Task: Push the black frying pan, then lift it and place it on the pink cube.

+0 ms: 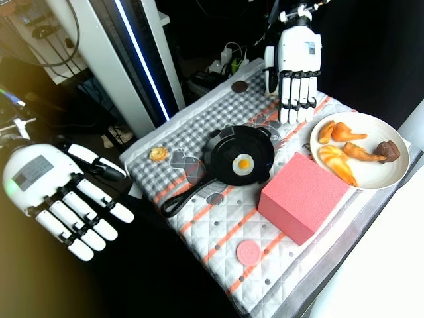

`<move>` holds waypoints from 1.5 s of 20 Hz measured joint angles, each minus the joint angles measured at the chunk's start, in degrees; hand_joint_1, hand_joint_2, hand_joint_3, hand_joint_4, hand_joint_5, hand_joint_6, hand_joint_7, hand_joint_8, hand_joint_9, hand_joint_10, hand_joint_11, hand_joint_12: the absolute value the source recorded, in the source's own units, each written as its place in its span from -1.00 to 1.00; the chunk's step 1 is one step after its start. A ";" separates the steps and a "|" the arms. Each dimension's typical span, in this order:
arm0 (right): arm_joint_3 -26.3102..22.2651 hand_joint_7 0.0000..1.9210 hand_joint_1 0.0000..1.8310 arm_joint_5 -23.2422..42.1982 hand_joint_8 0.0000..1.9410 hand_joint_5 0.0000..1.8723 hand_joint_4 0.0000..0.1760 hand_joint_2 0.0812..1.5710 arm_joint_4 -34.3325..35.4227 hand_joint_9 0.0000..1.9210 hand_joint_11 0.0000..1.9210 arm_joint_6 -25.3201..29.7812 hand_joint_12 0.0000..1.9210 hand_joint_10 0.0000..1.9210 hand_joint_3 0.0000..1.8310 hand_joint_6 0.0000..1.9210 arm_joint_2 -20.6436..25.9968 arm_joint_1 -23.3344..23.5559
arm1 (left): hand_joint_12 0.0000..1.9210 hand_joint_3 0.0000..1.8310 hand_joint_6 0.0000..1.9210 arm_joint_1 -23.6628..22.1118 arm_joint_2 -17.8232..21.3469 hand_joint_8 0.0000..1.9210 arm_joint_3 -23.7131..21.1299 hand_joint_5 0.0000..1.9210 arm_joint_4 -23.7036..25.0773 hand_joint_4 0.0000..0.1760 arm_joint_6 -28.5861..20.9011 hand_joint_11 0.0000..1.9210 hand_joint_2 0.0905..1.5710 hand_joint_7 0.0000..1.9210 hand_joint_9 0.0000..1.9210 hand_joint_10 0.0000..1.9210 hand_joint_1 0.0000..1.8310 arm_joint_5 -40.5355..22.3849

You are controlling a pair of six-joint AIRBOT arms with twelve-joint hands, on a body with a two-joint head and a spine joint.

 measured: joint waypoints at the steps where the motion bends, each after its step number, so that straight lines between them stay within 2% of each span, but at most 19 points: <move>1: 0.00 -1.00 -0.54 -0.07 -1.00 -1.00 -1.00 0.39 0.04 -1.00 -1.00 0.00 -0.09 -1.00 -1.00 -1.00 0.00 0.00 | 0.35 -1.00 -0.95 0.09 0.00 -1.00 0.00 -0.39 0.02 -1.00 -0.02 -1.00 0.56 -0.41 -0.42 -0.96 -0.41 0.04; 4: 0.00 -1.00 -0.54 -0.02 -1.00 -1.00 -1.00 0.40 -0.13 -1.00 -1.00 0.00 -0.16 -1.00 -1.00 -1.00 -0.04 0.02 | 0.24 -1.00 -0.97 0.07 -0.61 -1.00 0.17 -0.40 0.00 -1.00 0.00 -1.00 0.56 -0.43 -0.45 -0.99 -0.41 0.15; 5: 0.00 -1.00 -0.56 -0.02 -1.00 -1.00 -0.90 0.41 0.00 -1.00 -1.00 -0.02 -0.09 -1.00 -1.00 -1.00 -0.11 0.02 | 0.23 -1.00 -0.97 0.20 -0.61 -1.00 0.17 -0.40 0.00 -1.00 -0.02 -1.00 0.56 -0.44 -0.46 -0.99 -0.40 -0.17; 6: 0.00 -1.00 -0.57 -0.07 -1.00 -1.00 -0.79 0.41 0.13 -1.00 -1.00 0.00 -0.14 -1.00 -1.00 -1.00 -0.11 0.02 | 0.22 -1.00 -0.97 0.20 -0.59 -1.00 0.17 -0.41 0.00 -1.00 -0.02 -1.00 0.56 -0.44 -0.47 -0.99 -0.39 -0.15; 7: 0.00 -1.00 -0.56 -0.04 -1.00 -1.00 -0.99 0.41 0.13 -1.00 -1.00 0.00 -0.32 -1.00 -1.00 -1.00 -0.11 0.02 | 0.25 -1.00 -0.97 0.20 -0.59 -0.99 0.20 -0.39 0.00 -1.00 0.00 -1.00 0.56 -0.42 -0.45 -0.99 -0.40 -0.04; 12: 0.00 -1.00 -0.56 -0.07 -1.00 -1.00 -1.00 0.42 0.26 -1.00 -1.00 0.00 -0.50 -1.00 -1.00 -1.00 -0.15 0.04 | 0.35 -1.00 -0.98 0.66 -2.14 -0.99 1.55 -0.37 0.44 -1.00 0.00 -1.00 0.57 -0.36 -0.37 -0.97 -0.39 1.16; 13: 0.00 -1.00 -0.56 0.09 -1.00 -1.00 -1.00 0.41 0.24 -1.00 -1.00 0.00 -0.51 -1.00 -1.00 -1.00 -0.22 0.04 | 0.35 -1.00 -0.98 0.66 -2.49 -0.99 1.77 -0.37 0.44 -1.00 0.00 -1.00 0.57 -0.36 -0.37 -0.97 -0.40 1.31; 15: 0.00 -1.00 -0.57 0.11 -1.00 -1.00 -1.00 0.41 0.02 -1.00 -1.00 0.00 -0.29 -1.00 -1.00 -1.00 -0.28 0.04 | 0.36 -1.00 -0.98 0.63 -3.17 -1.00 2.10 -0.37 0.48 -1.00 0.02 -1.00 0.57 -0.40 -0.40 -0.99 -0.41 1.25; 17: 0.00 -1.00 -0.57 0.09 -1.00 -1.00 -0.99 0.40 0.07 -1.00 -1.00 0.00 -0.24 -1.00 -1.00 -1.00 -0.28 0.04 | 0.34 -1.00 -0.99 0.50 -3.85 -1.00 2.23 -0.39 1.11 -1.00 0.04 -1.00 0.58 -0.44 -0.43 -1.00 -0.47 1.38; 18: 0.00 -1.00 -0.52 0.07 -1.00 -1.00 -1.00 0.40 0.07 -1.00 -1.00 0.02 -0.32 -1.00 -1.00 -1.00 -0.28 0.04 | 0.18 -1.00 -1.00 0.17 -4.72 -1.00 2.58 -0.41 1.55 -0.89 0.07 -1.00 0.58 -0.46 -0.49 -1.00 -0.50 1.33; 19: 0.00 -1.00 -0.52 0.13 -1.00 -1.00 -1.00 0.40 0.04 -1.00 -1.00 0.00 -0.32 -1.00 -1.00 -1.00 -0.35 0.04 | 0.18 -1.00 -1.00 -0.13 -5.18 -1.00 2.82 -0.41 1.73 -0.89 0.04 -1.00 0.58 -0.46 -0.49 -1.00 -0.50 1.20; 20: 0.00 -1.00 -0.51 0.09 -1.00 -1.00 -1.00 0.42 0.02 -1.00 -1.00 0.02 -0.54 -1.00 -1.00 -1.00 -0.39 0.07 | 0.14 -1.00 -1.00 -0.28 -5.97 -1.00 2.93 -0.43 1.75 -0.82 0.04 -1.00 0.59 -0.47 -0.50 -1.00 -0.52 0.81; 22: 0.00 -1.00 -0.51 0.07 -1.00 -1.00 -1.00 0.42 0.13 -1.00 -1.00 0.02 -0.68 -1.00 -1.00 -1.00 -0.39 0.07 | 0.02 -1.00 -0.99 -0.66 -6.73 -1.00 2.95 -0.42 2.36 -0.87 0.02 -1.00 0.56 -0.48 -0.54 -1.00 -0.45 -0.04; 23: 0.00 -1.00 -0.52 0.07 -1.00 -1.00 -0.92 0.42 0.31 -1.00 -1.00 0.00 -0.59 -1.00 -1.00 -1.00 -0.39 0.04 | -0.02 -1.00 -1.00 -0.92 -7.08 -1.00 3.06 -0.44 2.89 -0.83 0.04 -1.00 0.57 -0.49 -0.55 -1.00 -0.46 -0.33; 26: 0.00 -1.00 -0.53 0.15 -1.00 -1.00 -1.00 0.43 0.07 -1.00 -1.00 0.00 -0.21 -1.00 -1.00 -1.00 -0.52 0.07 | -0.02 -0.99 -1.00 -1.81 -7.91 -0.99 3.39 -0.46 3.41 -0.80 0.04 -1.00 0.63 -0.49 -0.54 -0.99 -0.59 -1.11; 27: 0.00 -1.00 -0.54 0.15 -1.00 -1.00 -1.00 0.43 0.04 -1.00 -1.00 0.00 -0.14 -1.00 -1.00 -1.00 -0.66 0.07 | 0.03 -0.99 -0.98 -2.10 -8.20 -0.99 3.52 -0.43 3.61 -0.59 0.02 -1.00 0.63 -0.47 -0.52 -0.99 -0.57 -1.29; 28: 0.00 -1.00 -0.51 0.00 -1.00 -1.00 -1.00 0.44 0.11 -1.00 -1.00 0.00 -0.04 -1.00 -1.00 -1.00 -0.74 0.04 | 0.06 -1.00 -0.97 -2.27 -8.46 -0.98 3.72 -0.40 3.89 -0.63 0.04 -1.00 0.63 -0.43 -0.51 -0.98 -0.54 -1.53; 29: 0.00 -1.00 -0.51 -0.07 -1.00 -1.00 -1.00 0.44 0.09 -1.00 -1.00 0.00 -0.04 -1.00 -1.00 -1.00 -0.74 0.04 | 0.06 -1.00 -0.97 -2.51 -8.90 -0.98 3.89 -0.40 4.17 -0.63 0.02 -1.00 0.63 -0.43 -0.51 -0.98 -0.54 -1.68; 30: 0.00 -1.00 -0.54 0.00 -1.00 -1.00 -1.00 0.44 0.02 -1.00 -1.00 0.00 0.09 -1.00 -1.00 -1.00 -0.74 0.07 | 0.06 -1.00 -0.98 -2.82 -9.44 -0.98 3.87 -0.42 4.98 -0.68 0.04 -1.00 0.60 -0.43 -0.51 -0.98 -0.53 -1.77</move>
